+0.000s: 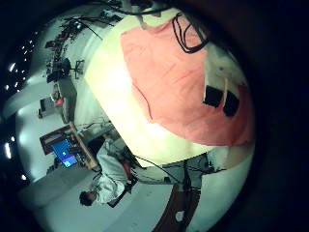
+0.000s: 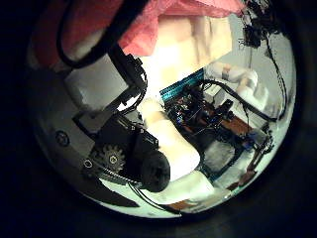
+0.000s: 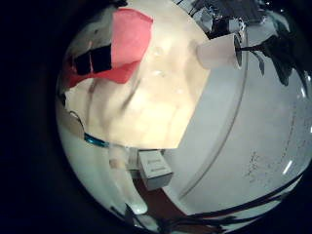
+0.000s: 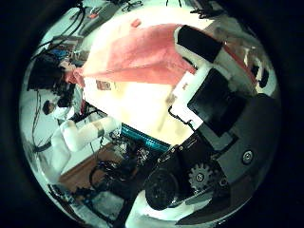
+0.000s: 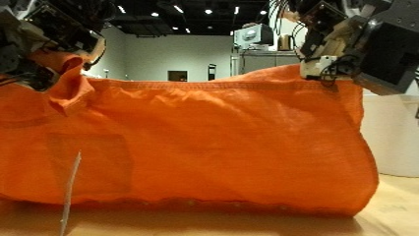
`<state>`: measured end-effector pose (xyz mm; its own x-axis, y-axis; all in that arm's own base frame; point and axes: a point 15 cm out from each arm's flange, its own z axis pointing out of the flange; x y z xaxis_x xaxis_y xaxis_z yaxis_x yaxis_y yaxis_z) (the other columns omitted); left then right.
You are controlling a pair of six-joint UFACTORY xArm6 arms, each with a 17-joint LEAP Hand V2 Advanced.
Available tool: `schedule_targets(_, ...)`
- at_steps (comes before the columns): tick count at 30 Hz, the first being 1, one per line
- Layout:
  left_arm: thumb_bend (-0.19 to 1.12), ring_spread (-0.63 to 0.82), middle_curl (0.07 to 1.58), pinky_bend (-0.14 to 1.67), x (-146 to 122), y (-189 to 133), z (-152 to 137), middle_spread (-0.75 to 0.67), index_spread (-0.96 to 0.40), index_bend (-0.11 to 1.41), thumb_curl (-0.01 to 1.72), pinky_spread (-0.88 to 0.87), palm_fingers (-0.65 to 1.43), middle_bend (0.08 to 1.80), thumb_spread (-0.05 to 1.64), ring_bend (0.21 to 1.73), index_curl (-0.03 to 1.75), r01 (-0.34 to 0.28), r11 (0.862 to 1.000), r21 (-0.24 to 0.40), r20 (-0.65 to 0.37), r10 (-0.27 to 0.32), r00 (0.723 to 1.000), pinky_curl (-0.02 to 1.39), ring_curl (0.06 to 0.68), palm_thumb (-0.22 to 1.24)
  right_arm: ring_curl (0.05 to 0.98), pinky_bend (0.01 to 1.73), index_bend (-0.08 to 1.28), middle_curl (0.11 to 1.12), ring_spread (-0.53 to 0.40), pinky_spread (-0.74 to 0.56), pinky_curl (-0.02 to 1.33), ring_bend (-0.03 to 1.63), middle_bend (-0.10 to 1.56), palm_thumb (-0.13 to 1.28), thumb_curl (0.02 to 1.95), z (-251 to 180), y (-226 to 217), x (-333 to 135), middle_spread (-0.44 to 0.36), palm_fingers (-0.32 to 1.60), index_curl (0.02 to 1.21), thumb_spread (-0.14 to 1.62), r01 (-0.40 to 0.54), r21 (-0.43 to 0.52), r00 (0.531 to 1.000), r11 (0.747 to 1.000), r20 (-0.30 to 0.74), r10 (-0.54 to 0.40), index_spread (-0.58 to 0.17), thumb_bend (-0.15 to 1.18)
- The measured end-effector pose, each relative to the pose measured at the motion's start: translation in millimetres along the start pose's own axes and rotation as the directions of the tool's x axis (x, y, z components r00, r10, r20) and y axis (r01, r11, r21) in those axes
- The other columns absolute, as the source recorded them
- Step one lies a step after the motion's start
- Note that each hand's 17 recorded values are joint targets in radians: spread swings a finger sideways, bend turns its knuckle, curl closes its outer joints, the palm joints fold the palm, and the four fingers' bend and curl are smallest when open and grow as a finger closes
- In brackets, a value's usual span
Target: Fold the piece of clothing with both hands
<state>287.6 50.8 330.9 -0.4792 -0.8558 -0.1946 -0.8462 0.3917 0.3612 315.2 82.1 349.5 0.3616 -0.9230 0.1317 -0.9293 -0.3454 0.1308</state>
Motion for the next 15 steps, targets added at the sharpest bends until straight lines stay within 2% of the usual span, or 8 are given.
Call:
schedule_targets(9, -0.02, -0.47, 0.97, 0.99, -34, -48, -9, -0.58, -0.62, 0.18, 0.6, -0.71, 1.09, 0.92, 0.93, 1.28, 1.49, 0.039, 0.999, -0.018, -0.003, -0.04, 0.999, 0.58, 0.52, 0.77, 0.643, 1.26, 1.09, 0.73, -0.21, -0.28, 0.72, 1.37, 1.29, 1.07, 0.63, 1, -70, 15, -0.13, 1.17, 0.79, 1.17, -0.033, -0.044, 0.999, 0.999, 0.004, 0.033, -0.245, -0.01)
schedule_targets(15, -0.02, -0.46, 0.98, 0.98, -56, -91, -2, -0.58, -0.61, 0.18, 0.6, -0.71, 1.06, 0.91, 0.94, 1.29, 1.5, 0.055, 0.997, -0.049, 0.025, -0.054, 0.998, 0.58, 0.527, 0.79, 0.64, 1.26, 1.1, 0.72, -0.21, -0.27, 0.72, 1.37, 1.3, 1.07, 0.64, 14, -122, 26, -0.13, 1.17, 0.78, 1.17, -0.055, -0.067, 0.998, 0.996, 0.006, 0.055, -0.244, -0.01)
